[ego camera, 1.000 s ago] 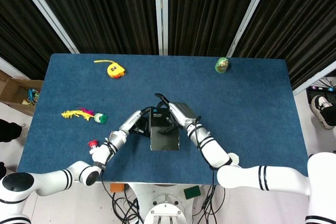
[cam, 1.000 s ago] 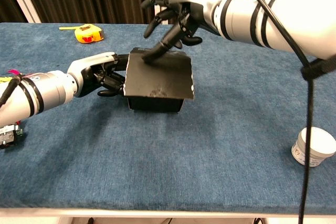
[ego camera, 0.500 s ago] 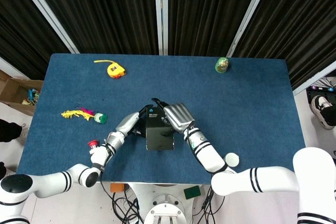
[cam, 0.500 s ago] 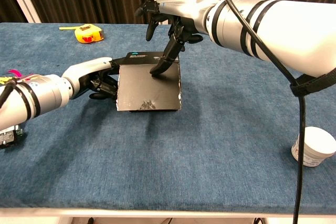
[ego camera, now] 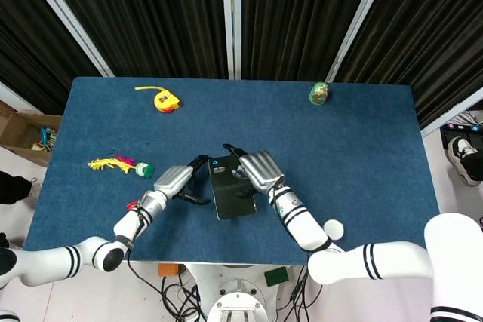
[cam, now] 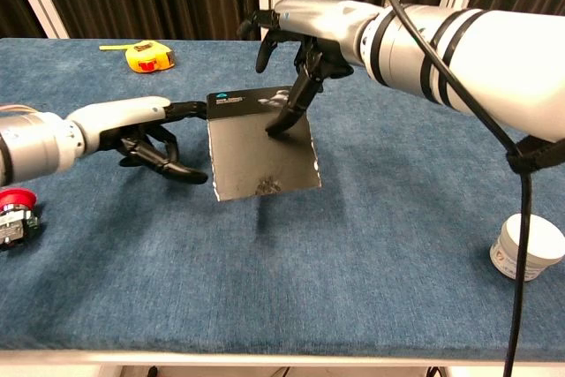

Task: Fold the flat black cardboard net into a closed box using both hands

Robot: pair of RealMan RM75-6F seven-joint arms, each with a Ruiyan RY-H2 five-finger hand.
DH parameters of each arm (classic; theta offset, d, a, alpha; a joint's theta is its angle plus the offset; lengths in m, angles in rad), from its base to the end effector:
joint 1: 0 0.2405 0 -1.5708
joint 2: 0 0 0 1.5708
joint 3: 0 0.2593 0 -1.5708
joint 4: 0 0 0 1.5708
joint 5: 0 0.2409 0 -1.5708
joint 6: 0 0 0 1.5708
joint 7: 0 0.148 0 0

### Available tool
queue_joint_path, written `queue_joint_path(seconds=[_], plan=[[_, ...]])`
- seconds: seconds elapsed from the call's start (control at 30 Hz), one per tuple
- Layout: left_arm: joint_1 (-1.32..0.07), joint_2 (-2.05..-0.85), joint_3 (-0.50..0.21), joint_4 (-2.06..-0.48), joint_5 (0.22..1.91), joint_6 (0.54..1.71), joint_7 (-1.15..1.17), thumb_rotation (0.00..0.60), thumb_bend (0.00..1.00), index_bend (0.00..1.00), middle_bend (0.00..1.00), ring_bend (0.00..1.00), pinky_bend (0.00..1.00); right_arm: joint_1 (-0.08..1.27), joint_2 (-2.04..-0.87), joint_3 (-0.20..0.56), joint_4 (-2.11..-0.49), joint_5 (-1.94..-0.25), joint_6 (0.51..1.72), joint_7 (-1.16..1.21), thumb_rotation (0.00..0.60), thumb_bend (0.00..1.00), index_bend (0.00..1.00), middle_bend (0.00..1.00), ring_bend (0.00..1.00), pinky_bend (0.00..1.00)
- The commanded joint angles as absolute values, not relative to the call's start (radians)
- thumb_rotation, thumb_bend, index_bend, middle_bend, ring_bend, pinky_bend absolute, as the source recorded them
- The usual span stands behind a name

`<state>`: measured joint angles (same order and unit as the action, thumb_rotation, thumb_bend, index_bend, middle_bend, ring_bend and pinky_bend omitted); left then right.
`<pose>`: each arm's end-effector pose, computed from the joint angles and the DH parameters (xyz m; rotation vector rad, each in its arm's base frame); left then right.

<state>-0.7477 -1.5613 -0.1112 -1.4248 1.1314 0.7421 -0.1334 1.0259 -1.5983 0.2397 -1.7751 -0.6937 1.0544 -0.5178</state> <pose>-0.1738 0.3353 -0.0841 -1.8740 -1.5249 -0.9325 -0.0124 -0.3248 -0.0661 1.9475 -1.1620 1.0439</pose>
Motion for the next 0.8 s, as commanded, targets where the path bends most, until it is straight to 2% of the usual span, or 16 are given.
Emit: queue_joint_path(seconds=[0.03, 0.17, 0.37, 0.47, 0.8], plan=[[-0.763, -1.466, -0.079, -1.517, 1.027, 0.722, 0.014, 0.409, 0.08, 0.0, 0.0, 0.49, 0.83, 1.027, -1.613, 0.221, -1.76, -0.714, 1.059, -0.537, 0.6, 0.0, 0.15, 0.26, 0.74, 1.0], [-0.762, -1.416, -0.068, -1.567, 0.958, 0.751, 0.091, 0.456, 0.08, 0.0, 0.0, 0.49, 0.83, 1.024, -1.654, 0.188, -1.707, -0.78, 1.067, -0.547, 0.6, 0.0, 0.2, 0.27, 0.74, 1.0], [-0.731, -1.365, -0.083, -1.603, 0.968, 0.829, 0.097, 0.463, 0.08, 0.0, 0.0, 0.48, 0.8, 0.996, -1.735, 0.098, -1.552, -1.025, 1.11, -0.527, 0.6, 0.01, 0.35, 0.32, 0.75, 1.0], [-0.714, -1.346, -0.093, -1.621, 0.996, 0.868, 0.089, 0.461, 0.08, 0.0, 0.0, 0.48, 0.73, 0.979, -1.778, 0.062, -1.456, -1.133, 1.137, -0.504, 0.6, 0.07, 0.45, 0.37, 0.76, 1.0], [-0.685, -1.32, -0.106, -1.651, 1.108, 0.915, 0.038, 0.462, 0.08, 0.0, 0.0, 0.47, 0.72, 0.942, -1.906, -0.024, -1.131, -1.411, 1.207, -0.485, 0.6, 0.28, 0.6, 0.5, 0.8, 1.0]])
